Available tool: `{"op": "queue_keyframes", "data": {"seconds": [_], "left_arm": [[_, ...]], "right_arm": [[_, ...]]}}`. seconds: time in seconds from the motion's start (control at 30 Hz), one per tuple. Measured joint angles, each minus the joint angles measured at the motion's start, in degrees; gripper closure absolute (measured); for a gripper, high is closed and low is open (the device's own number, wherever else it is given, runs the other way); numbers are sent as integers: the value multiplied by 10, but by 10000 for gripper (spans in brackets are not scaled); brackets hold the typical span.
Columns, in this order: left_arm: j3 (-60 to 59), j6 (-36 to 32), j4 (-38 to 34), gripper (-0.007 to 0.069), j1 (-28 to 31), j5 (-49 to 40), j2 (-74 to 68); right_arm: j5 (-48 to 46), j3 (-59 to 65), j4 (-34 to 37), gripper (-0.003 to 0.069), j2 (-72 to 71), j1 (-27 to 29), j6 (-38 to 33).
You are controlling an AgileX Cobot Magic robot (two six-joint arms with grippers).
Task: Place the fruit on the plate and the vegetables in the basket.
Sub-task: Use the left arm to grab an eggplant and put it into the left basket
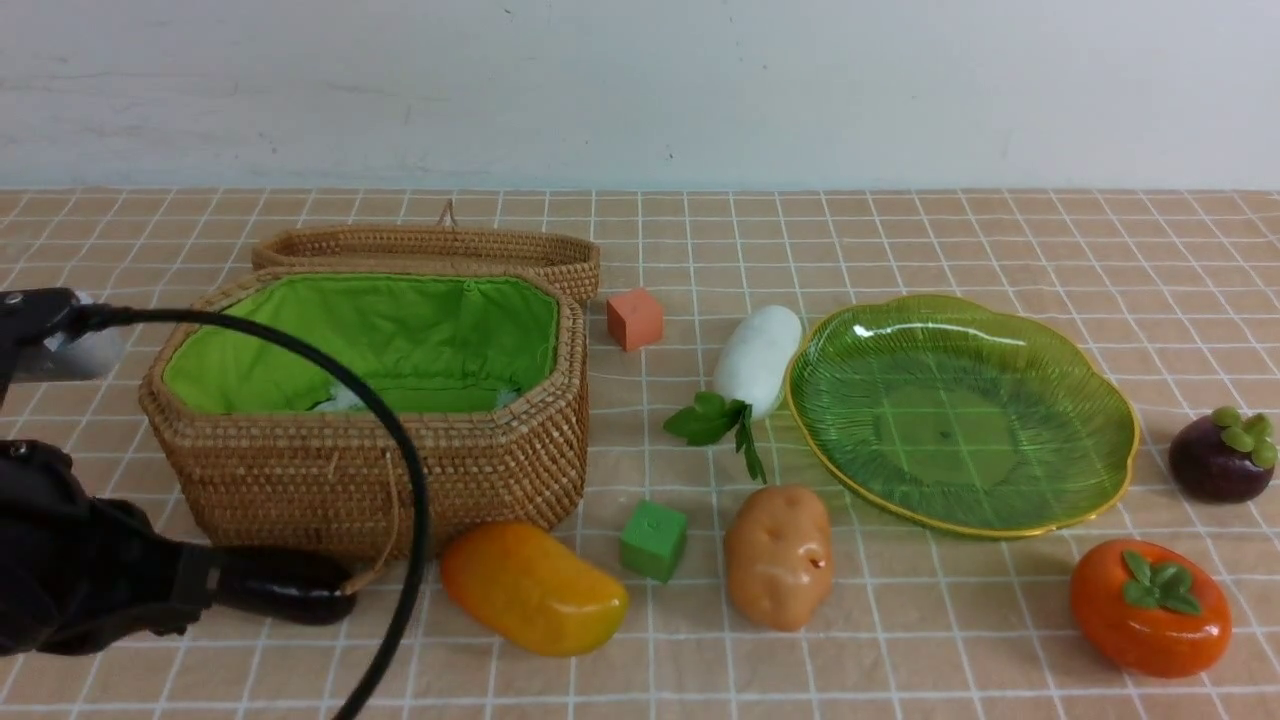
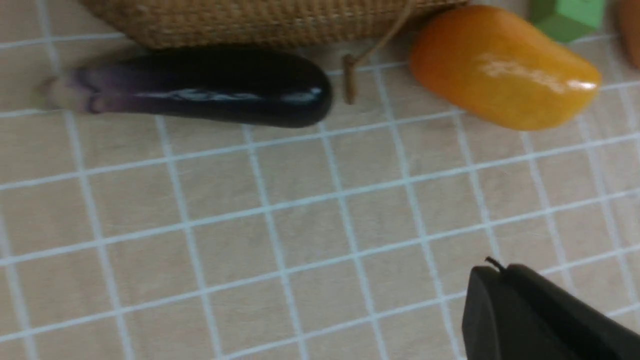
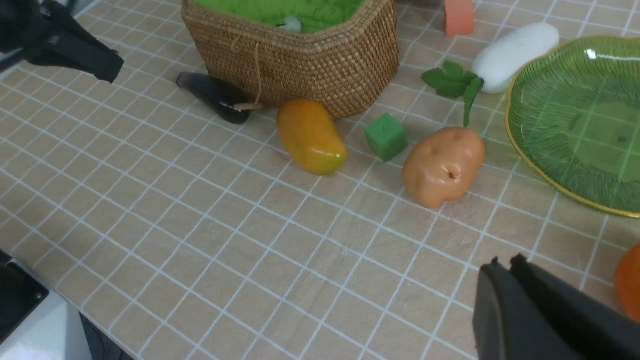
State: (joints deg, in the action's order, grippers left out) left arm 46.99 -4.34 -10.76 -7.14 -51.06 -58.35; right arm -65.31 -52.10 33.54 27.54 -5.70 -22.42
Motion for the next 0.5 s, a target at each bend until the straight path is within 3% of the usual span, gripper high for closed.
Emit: {"op": "queue_keyframes", "data": {"seconds": [0.2, 0.33, 0.47, 0.5], "left_arm": [[5, -8, 98, 638, 6, 16, -37], [5, -28, 108, 638, 59, 23, -85], [5, -140, 64, 638, 116, 53, -130], [5, -252, 44, 638, 125, 60, -143]], "right_arm": [[-1, -3, -20, 631, 0, -14, 0], [-6, -3, -27, 625, 0, -16, 0], [-10, -1, -27, 621, 0, -21, 0], [-13, 1, -27, 617, 0, -29, 0]]}}
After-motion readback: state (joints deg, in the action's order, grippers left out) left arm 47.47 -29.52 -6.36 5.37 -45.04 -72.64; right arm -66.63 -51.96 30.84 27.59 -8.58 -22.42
